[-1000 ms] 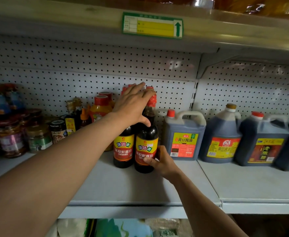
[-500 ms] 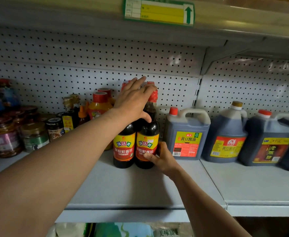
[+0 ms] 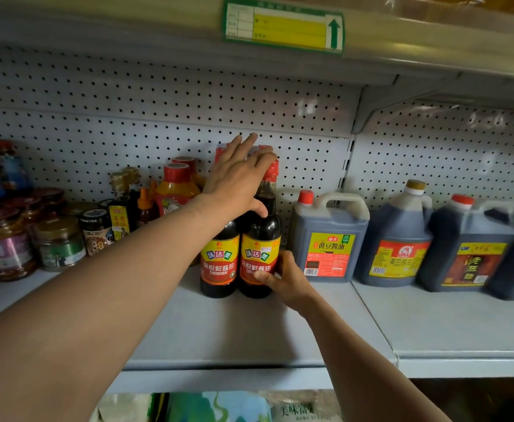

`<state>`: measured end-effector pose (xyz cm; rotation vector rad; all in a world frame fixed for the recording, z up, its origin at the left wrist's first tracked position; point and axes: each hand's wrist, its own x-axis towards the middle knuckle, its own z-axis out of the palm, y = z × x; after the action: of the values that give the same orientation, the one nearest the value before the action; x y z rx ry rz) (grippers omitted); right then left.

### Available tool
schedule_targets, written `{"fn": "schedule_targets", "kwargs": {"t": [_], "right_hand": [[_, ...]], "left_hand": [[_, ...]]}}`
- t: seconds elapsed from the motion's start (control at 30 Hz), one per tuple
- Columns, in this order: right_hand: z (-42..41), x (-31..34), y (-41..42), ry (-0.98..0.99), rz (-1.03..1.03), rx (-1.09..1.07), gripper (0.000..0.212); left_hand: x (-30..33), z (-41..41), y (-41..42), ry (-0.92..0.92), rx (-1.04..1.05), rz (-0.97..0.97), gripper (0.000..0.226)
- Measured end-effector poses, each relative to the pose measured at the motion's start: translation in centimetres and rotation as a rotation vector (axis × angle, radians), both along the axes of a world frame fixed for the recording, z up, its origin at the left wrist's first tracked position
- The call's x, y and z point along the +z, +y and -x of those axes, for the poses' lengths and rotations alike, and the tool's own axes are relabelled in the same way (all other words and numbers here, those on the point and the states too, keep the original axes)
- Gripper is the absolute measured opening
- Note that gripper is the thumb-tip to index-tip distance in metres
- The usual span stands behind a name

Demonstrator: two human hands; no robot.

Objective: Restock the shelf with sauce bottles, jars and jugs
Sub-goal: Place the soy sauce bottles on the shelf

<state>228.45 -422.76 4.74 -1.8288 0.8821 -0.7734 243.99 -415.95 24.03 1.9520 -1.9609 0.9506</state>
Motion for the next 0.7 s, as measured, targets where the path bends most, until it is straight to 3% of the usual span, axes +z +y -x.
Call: {"fn": "schedule_targets", "kwargs": {"t": [0.23,0.37,0.43,0.57,0.63,0.7], "right_hand": [[0.6,1.6,1.8,0.057,-0.008,-0.065,0.075],[3.1,2.5,3.8,0.127,0.062,-0.087,0.058],[5.3,3.1,5.0,0.182,0.077,-0.124,0.062],[10.1,3.6,6.3,0.273,-0.021,-0.171,0.079],[12.0,3.6,7.1,0.284,-0.017,-0.175,0.079],[13.4,3.5,8.2,0.263,-0.023,-0.181,0.074]], "left_hand": [[0.3,1.4,0.9,-0.102,0.118,0.000,0.127],[-0.3,2.9,2.6,-0.091,0.195,0.078,0.134],[-0.5,4.1,4.2,-0.027,0.165,0.133,0.129],[-2.4,6.7,8.1,0.354,0.088,0.101,0.117],[-4.4,8.1,10.2,0.654,0.078,0.042,0.105],[-6.9,9.2,12.0,0.827,0.113,0.004,0.091]]}}
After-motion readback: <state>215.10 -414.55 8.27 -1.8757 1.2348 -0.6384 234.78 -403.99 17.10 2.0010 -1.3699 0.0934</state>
